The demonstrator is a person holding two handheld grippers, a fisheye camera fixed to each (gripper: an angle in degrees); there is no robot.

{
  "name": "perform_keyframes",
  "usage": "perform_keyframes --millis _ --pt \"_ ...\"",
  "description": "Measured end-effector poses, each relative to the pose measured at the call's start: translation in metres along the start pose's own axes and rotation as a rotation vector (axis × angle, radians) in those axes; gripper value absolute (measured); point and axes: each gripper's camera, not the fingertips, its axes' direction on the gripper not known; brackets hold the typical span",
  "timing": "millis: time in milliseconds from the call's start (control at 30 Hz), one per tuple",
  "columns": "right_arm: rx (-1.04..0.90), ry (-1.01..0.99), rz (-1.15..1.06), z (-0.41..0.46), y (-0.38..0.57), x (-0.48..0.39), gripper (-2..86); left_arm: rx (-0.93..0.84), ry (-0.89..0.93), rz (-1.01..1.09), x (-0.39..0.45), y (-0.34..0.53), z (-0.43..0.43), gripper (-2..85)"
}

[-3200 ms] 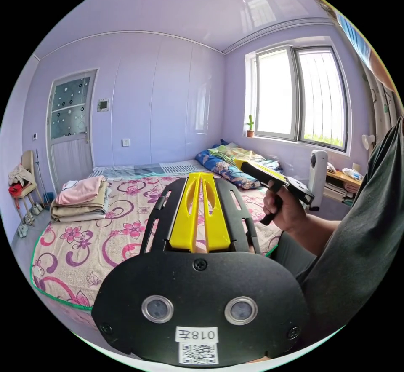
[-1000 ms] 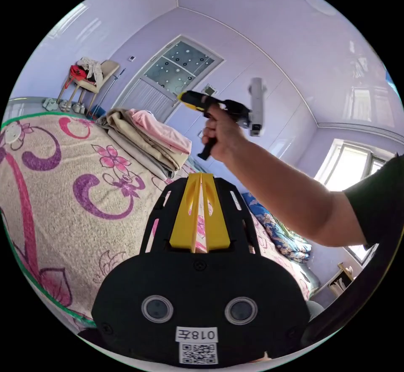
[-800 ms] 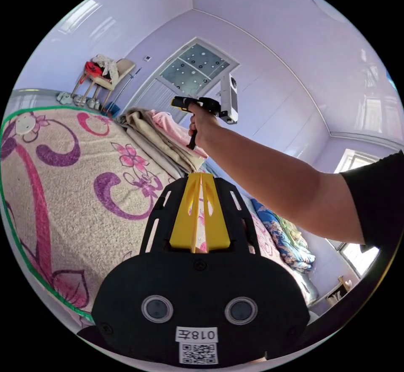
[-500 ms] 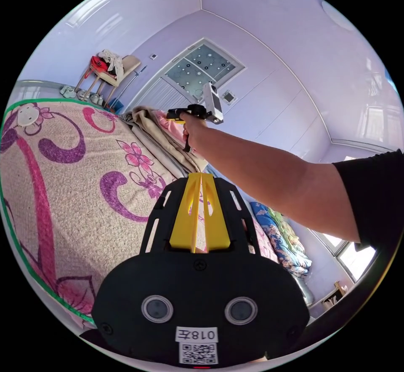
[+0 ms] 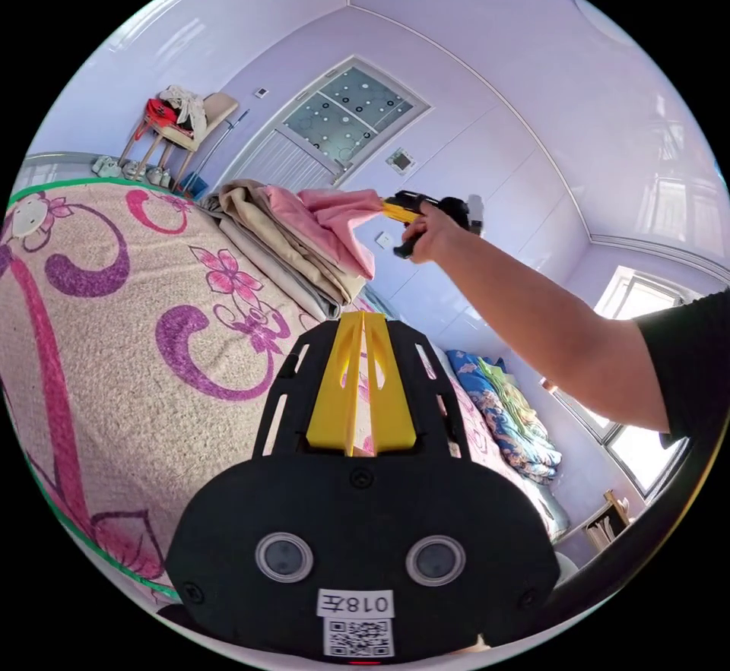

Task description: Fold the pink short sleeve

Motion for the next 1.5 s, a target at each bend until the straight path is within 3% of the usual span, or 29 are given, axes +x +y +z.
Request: perform_keyframes --millis 167,300,467,600,667,800,900,1000,1100,1267,1500 --pt "0.143 -0.151 0.305 -0.11 -0.009 0.113 -0.5 -0.047 0.053 0.101 0.037 -0.017 0.017 -0.9" --pt "0.186 -0.183 0.36 -0.195 0.013 0.179 -0.5 -0.073 0.059 0.194 0.082 -0.032 0.02 -0.4" --pt "0.282 -0.268 0.39 -0.328 0.115 0.283 -0.4 -0.074 0.046 0.15 0.12 -0.051 0.018 0.2" --pt "0.264 -0.191 0.473 -0.406 0.212 0.351 -0.3 -0.153 0.058 0.168 0.169 -0.066 0.031 0.3" --pt "0.247 -0.039 0.561 -0.455 0.283 0.396 0.0 -0.215 0.045 0.208 0.195 -0.07 0.043 0.5" --pt "0.046 0.16 0.702 -0.487 0.37 0.459 1.2 -0.351 0.039 0.282 0.251 -0.08 0.095 1.9" --pt "0.046 0.197 0.759 -0.502 0.419 0.482 3.2 -0.416 0.029 0.361 0.297 -0.095 0.146 3.6" --pt "0.138 0.353 0.689 -0.523 0.434 0.469 6.1 -0.459 -0.002 0.471 0.344 -0.116 0.207 5.0" --pt "0.14 0.369 0.437 -0.504 0.41 0.437 7.4 -0.502 -0.009 0.55 0.381 -0.135 0.278 5.8" --pt "-0.04 0.325 -0.065 -0.376 0.35 0.377 8.9 -0.63 -0.061 0.671 0.423 -0.14 0.399 6.9" --pt "-0.192 0.383 -0.315 -0.255 0.334 0.375 9.9 -0.759 -0.183 0.841 0.456 -0.13 0.503 7.5"
